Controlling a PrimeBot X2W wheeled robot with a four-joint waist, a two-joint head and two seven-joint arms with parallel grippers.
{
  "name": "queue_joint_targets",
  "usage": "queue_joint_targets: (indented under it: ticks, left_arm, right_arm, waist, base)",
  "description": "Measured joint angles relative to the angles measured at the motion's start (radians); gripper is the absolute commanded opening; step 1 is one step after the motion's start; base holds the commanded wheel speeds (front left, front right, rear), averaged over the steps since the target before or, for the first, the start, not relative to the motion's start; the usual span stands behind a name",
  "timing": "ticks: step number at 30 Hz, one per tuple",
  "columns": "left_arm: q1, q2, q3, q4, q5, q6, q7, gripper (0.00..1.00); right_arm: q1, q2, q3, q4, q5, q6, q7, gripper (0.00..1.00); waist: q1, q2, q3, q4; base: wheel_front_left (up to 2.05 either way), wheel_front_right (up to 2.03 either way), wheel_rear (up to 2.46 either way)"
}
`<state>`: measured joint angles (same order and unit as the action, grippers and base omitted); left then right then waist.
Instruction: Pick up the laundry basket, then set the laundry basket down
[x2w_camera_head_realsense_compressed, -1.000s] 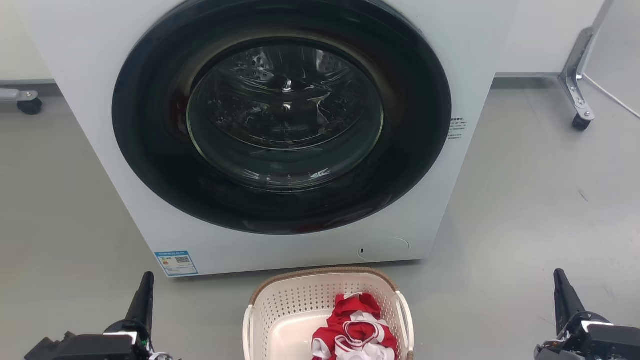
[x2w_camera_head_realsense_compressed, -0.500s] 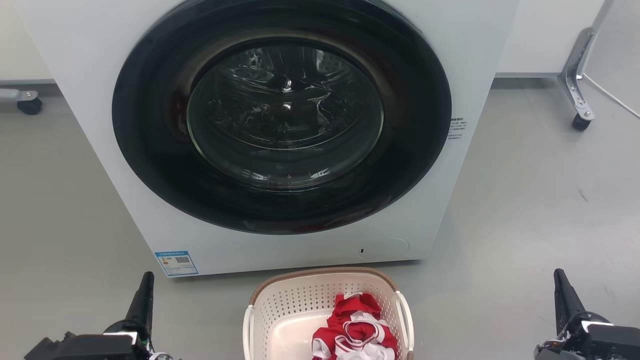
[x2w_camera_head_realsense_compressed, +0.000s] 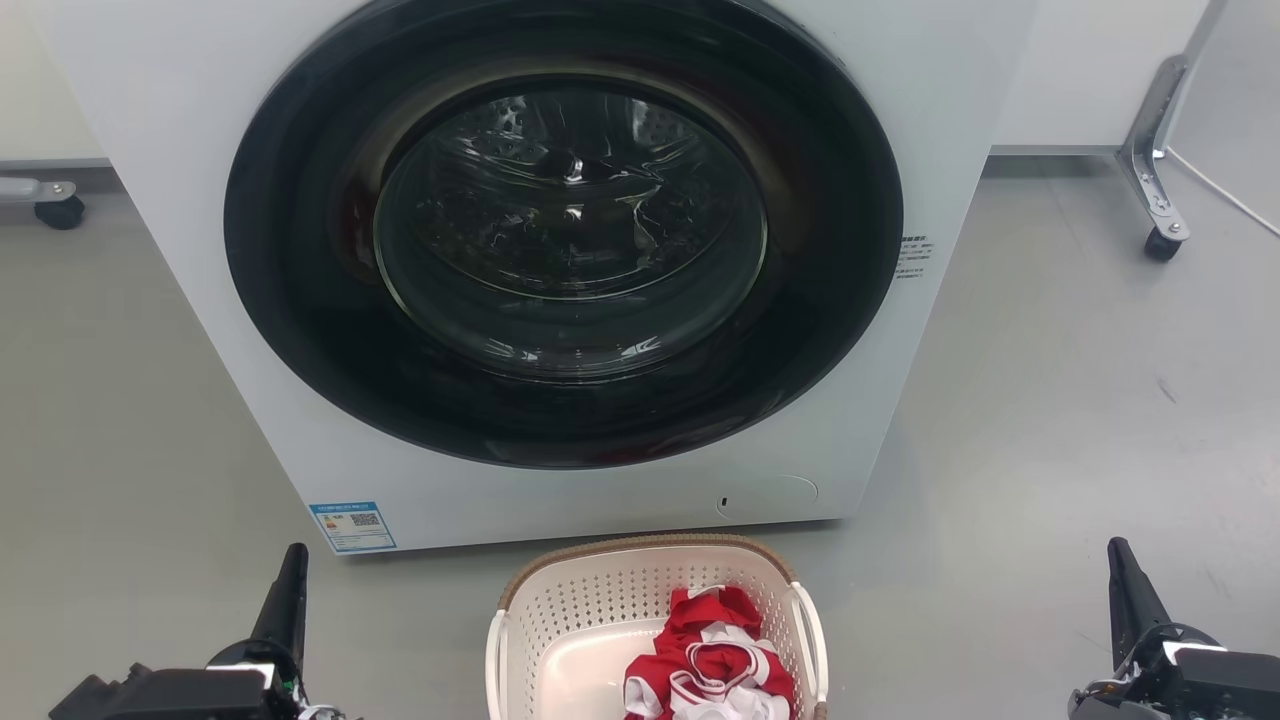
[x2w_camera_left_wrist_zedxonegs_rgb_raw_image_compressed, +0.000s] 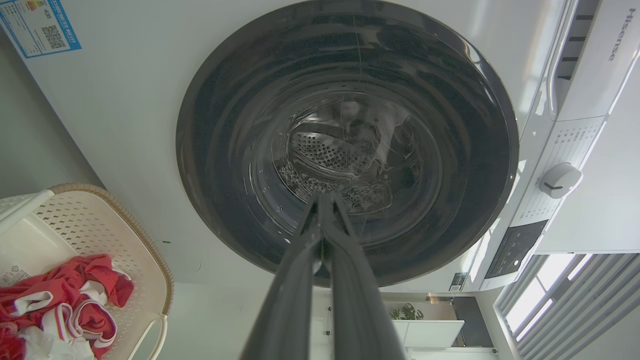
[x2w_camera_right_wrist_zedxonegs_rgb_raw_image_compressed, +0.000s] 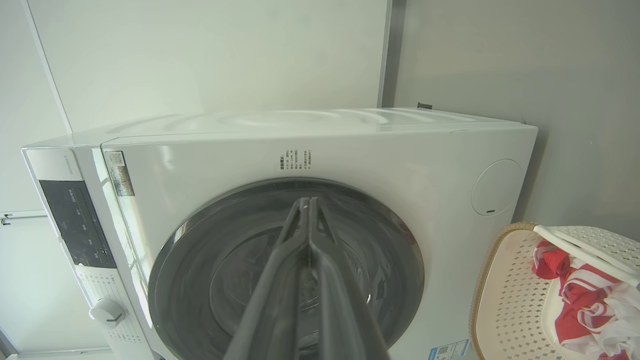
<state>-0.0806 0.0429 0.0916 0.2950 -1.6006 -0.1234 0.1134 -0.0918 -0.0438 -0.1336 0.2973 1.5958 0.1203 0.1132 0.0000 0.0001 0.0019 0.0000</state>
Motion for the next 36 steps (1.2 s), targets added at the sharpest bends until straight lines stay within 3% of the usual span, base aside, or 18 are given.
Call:
queue_joint_targets:
  ticks: [36]
  left_arm:
    - [0.0,0.0,0.0,0.0,0.0,0.0,0.0,0.0]
  right_arm:
    - [0.0,0.0,0.0,0.0,0.0,0.0,0.0,0.0]
  waist:
    - [0.0,0.0,0.0,0.0]
  base:
    - [0.0,0.0,0.0]
